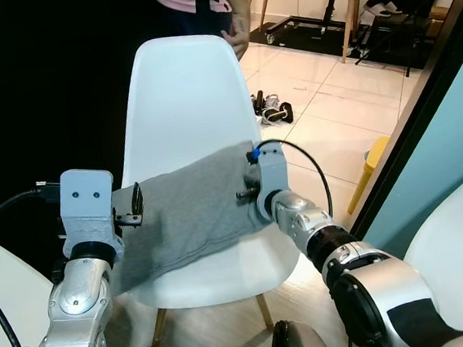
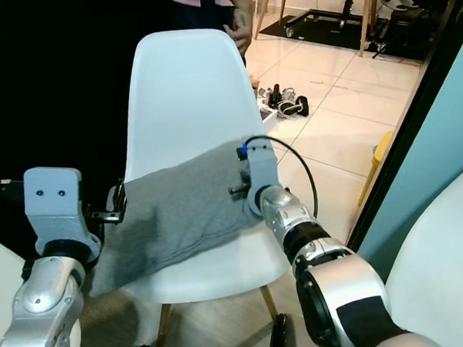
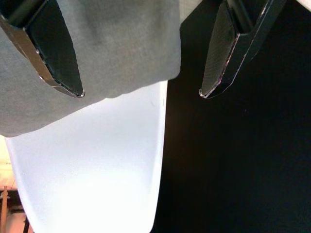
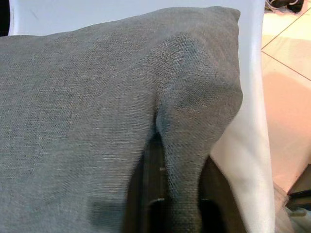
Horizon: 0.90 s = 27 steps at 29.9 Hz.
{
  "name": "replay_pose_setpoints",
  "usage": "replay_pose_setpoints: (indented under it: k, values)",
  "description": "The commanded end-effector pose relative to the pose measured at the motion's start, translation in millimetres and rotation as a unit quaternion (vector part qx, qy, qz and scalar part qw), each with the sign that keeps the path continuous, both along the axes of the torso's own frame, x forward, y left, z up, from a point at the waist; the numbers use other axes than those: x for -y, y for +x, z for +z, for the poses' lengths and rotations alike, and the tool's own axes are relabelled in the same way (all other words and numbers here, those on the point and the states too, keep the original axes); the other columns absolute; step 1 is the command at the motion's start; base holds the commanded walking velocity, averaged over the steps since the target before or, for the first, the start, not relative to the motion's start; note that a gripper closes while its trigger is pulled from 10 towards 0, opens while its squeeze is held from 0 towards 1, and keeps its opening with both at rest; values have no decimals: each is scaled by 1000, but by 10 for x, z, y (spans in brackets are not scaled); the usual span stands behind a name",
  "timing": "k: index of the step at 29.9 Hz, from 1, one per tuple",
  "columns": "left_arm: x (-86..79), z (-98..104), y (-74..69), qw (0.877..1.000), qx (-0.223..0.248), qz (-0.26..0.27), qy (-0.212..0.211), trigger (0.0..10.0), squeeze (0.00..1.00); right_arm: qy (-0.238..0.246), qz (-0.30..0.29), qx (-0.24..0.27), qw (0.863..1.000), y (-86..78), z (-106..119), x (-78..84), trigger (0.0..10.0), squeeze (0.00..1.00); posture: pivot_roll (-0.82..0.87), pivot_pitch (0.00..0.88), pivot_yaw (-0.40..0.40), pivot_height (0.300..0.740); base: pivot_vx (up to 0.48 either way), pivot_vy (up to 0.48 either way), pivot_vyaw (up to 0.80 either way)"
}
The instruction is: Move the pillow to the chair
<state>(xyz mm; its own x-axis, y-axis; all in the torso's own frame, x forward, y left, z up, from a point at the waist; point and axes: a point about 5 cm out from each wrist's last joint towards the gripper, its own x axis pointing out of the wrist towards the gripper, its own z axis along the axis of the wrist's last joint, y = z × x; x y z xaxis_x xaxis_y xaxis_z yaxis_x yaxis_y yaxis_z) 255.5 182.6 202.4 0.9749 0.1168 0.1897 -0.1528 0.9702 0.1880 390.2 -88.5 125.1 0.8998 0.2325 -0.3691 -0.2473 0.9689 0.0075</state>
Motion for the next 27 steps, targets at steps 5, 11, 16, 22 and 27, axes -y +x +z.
replay_pose_setpoints:
  k: [5, 11, 16, 22, 27]
  values:
    - [5, -11, -44, 1000, -8, 6, 1, 10000, 0, -9, -8, -10, 1000, -62, -142, 40, 10000, 1000, 201, 16, -128, 495, 0, 0, 0]
    - [0, 4, -4, 1000, -6, 6, 0, 10000, 0, -74, -32, -8, 997, -66, -199, 294, 10000, 1000, 178, 1, -118, 495, 0, 0, 0]
    - [25, 1, 29, 1000, -5, 3, -5, 10000, 0, -112, -57, -9, 992, -67, -213, 576, 10000, 1000, 163, 0, -116, 495, 0, 0, 0]
    - [31, -9, 68, 1000, -6, 1, -17, 10000, 0, -77, -58, 20, 995, -36, -115, 724, 10000, 976, 149, 0, -109, 495, 0, 0, 0]
    - [31, -26, 69, 1000, -8, -3, -30, 10000, 0, 75, -24, 66, 995, 8, 67, 569, 10000, 0, 140, 0, -105, 495, 0, 0, 0]
